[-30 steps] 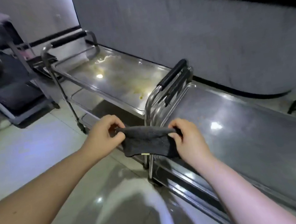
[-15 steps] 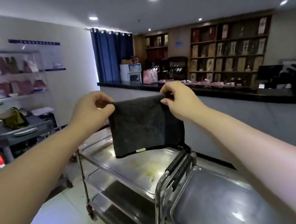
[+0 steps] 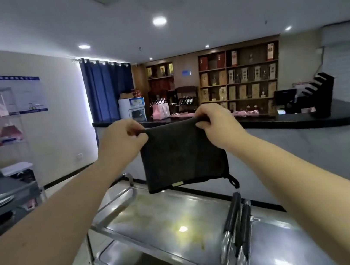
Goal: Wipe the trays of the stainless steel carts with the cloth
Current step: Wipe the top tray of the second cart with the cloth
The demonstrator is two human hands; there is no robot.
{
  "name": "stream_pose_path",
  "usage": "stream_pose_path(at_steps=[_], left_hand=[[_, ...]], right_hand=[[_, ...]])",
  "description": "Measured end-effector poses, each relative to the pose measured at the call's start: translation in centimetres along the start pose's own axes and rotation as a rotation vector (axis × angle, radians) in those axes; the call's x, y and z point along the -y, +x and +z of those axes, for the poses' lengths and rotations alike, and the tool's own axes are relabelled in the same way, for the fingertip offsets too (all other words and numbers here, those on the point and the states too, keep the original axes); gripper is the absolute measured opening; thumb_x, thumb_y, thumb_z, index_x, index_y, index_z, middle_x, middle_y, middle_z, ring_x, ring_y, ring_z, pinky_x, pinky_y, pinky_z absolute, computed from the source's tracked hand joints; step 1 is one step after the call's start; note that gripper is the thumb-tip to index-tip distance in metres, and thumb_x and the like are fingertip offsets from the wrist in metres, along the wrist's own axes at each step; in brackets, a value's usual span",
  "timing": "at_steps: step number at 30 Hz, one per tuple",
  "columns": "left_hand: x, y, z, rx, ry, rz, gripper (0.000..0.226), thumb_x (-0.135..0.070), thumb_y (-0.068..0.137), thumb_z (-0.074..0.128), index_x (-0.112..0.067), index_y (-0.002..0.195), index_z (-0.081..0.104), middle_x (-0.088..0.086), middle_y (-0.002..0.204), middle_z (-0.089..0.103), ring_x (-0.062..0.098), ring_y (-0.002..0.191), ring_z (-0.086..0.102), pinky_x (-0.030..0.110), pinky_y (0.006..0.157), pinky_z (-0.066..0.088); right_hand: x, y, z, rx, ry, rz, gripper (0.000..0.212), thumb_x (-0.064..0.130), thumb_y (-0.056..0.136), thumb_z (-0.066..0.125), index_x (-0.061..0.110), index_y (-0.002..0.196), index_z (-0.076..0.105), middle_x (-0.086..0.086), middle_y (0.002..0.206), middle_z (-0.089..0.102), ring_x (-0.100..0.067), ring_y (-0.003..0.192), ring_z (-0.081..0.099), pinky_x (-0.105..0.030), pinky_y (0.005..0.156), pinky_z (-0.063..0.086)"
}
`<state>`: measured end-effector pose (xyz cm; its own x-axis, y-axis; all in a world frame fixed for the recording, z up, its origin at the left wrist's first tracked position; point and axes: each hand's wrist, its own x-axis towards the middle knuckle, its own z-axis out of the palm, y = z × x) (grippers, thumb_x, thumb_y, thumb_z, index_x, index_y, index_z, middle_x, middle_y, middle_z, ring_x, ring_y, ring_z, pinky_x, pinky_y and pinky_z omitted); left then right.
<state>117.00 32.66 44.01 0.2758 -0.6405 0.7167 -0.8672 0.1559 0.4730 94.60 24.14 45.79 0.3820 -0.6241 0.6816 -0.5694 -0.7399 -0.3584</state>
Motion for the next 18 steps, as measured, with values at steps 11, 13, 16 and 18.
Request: stream_pose_path(at_steps=[11, 13, 16, 18], left_hand=[[14.4, 5.3, 5.8, 0.12, 0.43, 0.443, 0.013, -0.03, 0.089, 0.055, -0.02, 0.095, 0.062, -0.004, 0.09, 0.06, 0.018, 0.088, 0.052, 0.034, 0.089, 0.032], [16.6, 6.1, 7.8, 0.137, 0.435, 0.458, 0.013, -0.027, 0.087, 0.056, -0.017, 0.093, 0.063, -0.001, 0.087, 0.061, 0.02, 0.086, 0.053, 0.036, 0.086, 0.035], [20.1, 7.7, 10.8, 0.133, 0.426, 0.461, 0.009, -0.023, 0.081, 0.062, -0.015, 0.084, 0.065, 0.0, 0.078, 0.061, 0.021, 0.077, 0.055, 0.037, 0.079, 0.04], [22.3, 8.9, 12.9, 0.151, 0.432, 0.44, 0.007, -0.023, 0.081, 0.062, -0.017, 0.083, 0.064, -0.002, 0.076, 0.06, 0.02, 0.074, 0.054, 0.037, 0.078, 0.042]], right_hand=[[-3.4, 5.4, 13.1, 0.142, -0.356, 0.037, 0.007, 0.02, 0.095, 0.058, 0.026, 0.099, 0.059, 0.009, 0.096, 0.053, -0.016, 0.096, 0.052, -0.031, 0.081, 0.043], [-5.0, 6.6, 15.5, 0.18, -0.362, 0.027, 0.007, 0.019, 0.095, 0.058, 0.025, 0.099, 0.059, 0.01, 0.094, 0.049, -0.015, 0.095, 0.049, -0.028, 0.079, 0.037], [-7.6, 8.5, 19.1, 0.212, -0.324, 0.025, 0.009, 0.019, 0.095, 0.058, 0.023, 0.102, 0.061, 0.011, 0.096, 0.049, -0.011, 0.095, 0.045, -0.027, 0.08, 0.036], [-9.4, 9.7, 21.7, 0.228, -0.297, -0.001, 0.009, 0.017, 0.095, 0.057, 0.021, 0.102, 0.062, 0.011, 0.096, 0.049, -0.011, 0.096, 0.045, -0.027, 0.083, 0.037]])
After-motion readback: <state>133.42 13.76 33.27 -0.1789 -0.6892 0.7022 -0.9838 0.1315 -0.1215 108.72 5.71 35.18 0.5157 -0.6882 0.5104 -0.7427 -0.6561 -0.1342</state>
